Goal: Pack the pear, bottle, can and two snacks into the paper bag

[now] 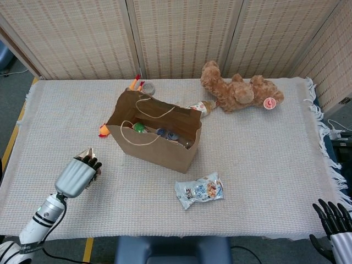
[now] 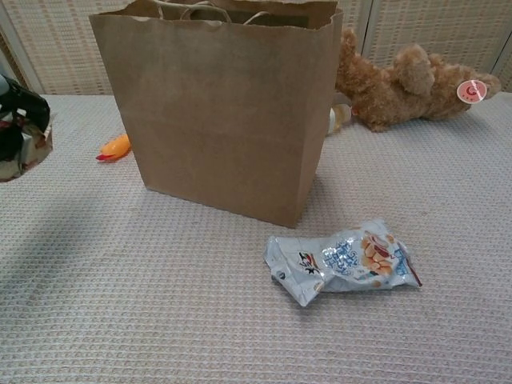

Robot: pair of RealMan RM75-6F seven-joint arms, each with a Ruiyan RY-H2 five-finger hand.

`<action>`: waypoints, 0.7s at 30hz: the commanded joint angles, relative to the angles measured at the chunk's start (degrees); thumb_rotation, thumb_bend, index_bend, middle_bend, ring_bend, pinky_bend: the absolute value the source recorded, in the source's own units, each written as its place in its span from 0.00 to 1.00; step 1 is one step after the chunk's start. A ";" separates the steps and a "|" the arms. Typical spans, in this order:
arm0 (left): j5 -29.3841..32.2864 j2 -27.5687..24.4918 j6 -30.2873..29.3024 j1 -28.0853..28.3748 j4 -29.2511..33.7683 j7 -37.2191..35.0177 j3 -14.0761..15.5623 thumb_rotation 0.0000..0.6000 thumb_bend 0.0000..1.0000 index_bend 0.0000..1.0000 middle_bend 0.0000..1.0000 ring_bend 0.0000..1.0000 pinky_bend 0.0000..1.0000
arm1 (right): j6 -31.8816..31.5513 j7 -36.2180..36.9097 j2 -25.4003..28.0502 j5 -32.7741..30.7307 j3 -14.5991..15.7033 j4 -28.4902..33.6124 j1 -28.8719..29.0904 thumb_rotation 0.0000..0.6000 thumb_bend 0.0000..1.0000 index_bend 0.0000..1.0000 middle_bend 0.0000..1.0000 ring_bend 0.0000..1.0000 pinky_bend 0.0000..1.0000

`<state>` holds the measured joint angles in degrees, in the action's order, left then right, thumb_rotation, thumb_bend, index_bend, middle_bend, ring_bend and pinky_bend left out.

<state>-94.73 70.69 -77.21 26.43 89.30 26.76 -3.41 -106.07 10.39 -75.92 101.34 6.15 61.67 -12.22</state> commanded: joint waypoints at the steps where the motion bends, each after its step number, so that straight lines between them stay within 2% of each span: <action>1: 4.00 -2.25 -3.40 -1.62 1.13 -5.52 -4.02 1.00 0.69 0.72 0.77 0.72 0.83 | 0.00 -0.24 0.00 0.06 -0.02 0.02 0.03 1.00 0.23 0.00 0.00 0.00 0.00; 5: 6.24 -3.30 -5.17 -0.64 2.98 -6.76 -8.18 1.00 0.69 0.72 0.77 0.72 0.83 | 0.08 -0.50 0.00 0.15 -0.03 0.10 0.14 1.00 0.23 0.00 0.00 0.00 0.00; 9: 10.21 -2.67 -6.34 1.50 6.51 -7.79 -13.81 1.00 0.69 0.72 0.77 0.72 0.83 | 0.15 -0.75 0.06 0.20 -0.07 0.28 0.25 1.00 0.23 0.00 0.00 0.00 0.00; 13: 13.76 -2.18 -5.54 4.48 10.29 -7.26 -18.46 1.00 0.69 0.72 0.77 0.72 0.83 | 0.28 -0.72 0.13 0.20 -0.08 0.38 0.34 1.00 0.23 0.00 0.00 0.00 0.00; 17: 15.48 -1.58 -4.00 7.48 15.45 -5.89 -21.00 1.00 0.69 0.71 0.77 0.72 0.83 | 0.44 -0.81 0.21 0.14 -0.09 0.55 0.41 1.00 0.23 0.00 0.00 0.00 0.00; 21: 15.44 -0.90 -3.28 9.05 17.31 -3.97 -21.40 1.00 0.68 0.71 0.77 0.72 0.83 | 0.47 -0.79 0.23 0.13 -0.08 0.59 0.41 1.00 0.23 0.00 0.00 0.00 0.00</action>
<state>-79.49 69.38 -80.94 34.85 105.92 22.03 -24.44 -105.61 9.60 -75.69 101.47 6.07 62.26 -11.80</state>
